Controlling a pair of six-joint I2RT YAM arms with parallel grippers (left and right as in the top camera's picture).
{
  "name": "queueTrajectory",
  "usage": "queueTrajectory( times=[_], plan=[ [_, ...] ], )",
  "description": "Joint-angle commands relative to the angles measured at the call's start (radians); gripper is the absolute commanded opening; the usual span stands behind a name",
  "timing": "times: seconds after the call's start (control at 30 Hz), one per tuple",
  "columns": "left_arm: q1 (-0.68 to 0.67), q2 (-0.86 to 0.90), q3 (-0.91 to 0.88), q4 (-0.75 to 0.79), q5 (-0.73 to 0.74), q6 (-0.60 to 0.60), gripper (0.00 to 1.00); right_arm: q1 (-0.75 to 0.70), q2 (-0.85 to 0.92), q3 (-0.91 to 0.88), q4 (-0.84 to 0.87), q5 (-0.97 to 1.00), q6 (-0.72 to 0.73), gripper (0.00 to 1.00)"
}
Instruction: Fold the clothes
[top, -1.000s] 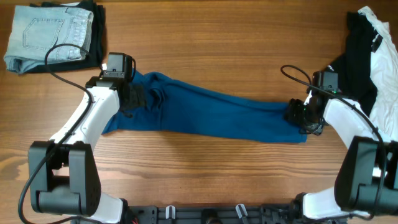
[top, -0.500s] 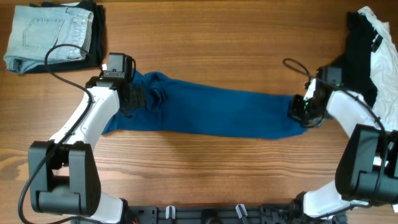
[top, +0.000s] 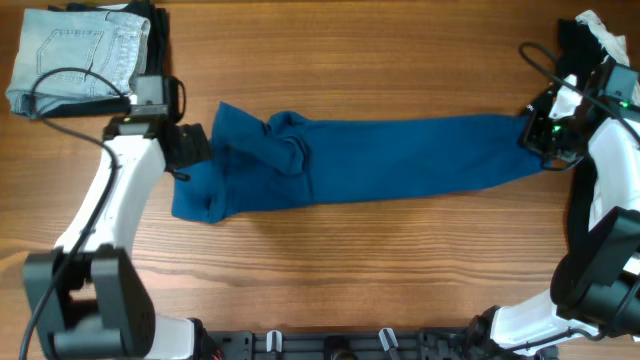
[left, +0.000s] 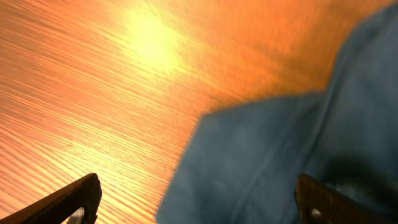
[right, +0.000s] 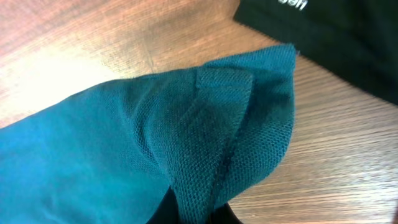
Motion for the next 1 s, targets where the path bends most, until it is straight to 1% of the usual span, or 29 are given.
queueTrajectory(
  times=[0.0,0.03,0.17,0.27,0.37,0.6,0.8,0.83,0.87,0.9,0.93,0.97],
  plan=[
    [0.047,-0.085,0.027,-0.003,0.006,0.007,1.00,-0.009,0.000,0.068,-0.019,-0.070,-0.061,0.04],
    [0.059,-0.095,0.027,-0.003,0.014,0.026,1.00,0.008,0.000,0.082,-0.033,-0.090,-0.066,0.04],
    [0.082,-0.100,0.027,-0.003,0.047,0.029,1.00,0.098,0.000,0.096,-0.059,-0.093,-0.062,0.04],
    [0.090,-0.100,0.027,-0.002,0.108,0.029,1.00,0.211,0.000,0.096,-0.070,-0.134,-0.023,0.04],
    [0.090,-0.100,0.027,-0.003,0.111,0.029,1.00,0.329,0.000,0.096,-0.059,-0.170,0.024,0.04],
    [0.090,-0.100,0.027,0.008,0.111,0.029,1.00,0.581,0.013,0.095,-0.009,-0.137,0.101,0.04],
    [0.090,-0.100,0.027,0.008,0.111,0.029,1.00,0.699,0.122,0.095,0.048,-0.134,0.126,0.04],
    [0.090,-0.100,0.027,0.008,0.111,0.029,1.00,0.708,0.134,0.095,0.054,-0.134,0.129,0.06],
    [0.090,-0.100,0.027,0.008,0.111,0.029,1.00,0.724,0.150,0.095,0.066,-0.146,0.129,0.13],
    [0.090,-0.100,0.027,0.008,0.111,0.029,1.00,0.732,0.157,0.095,0.074,-0.156,0.126,0.23],
    [0.090,-0.100,0.027,0.008,0.111,0.029,1.00,0.746,0.161,0.095,0.084,-0.179,0.116,0.39],
    [0.090,-0.100,0.027,0.008,0.111,0.028,1.00,0.758,0.161,0.095,0.091,-0.187,0.113,0.52]
  ],
)
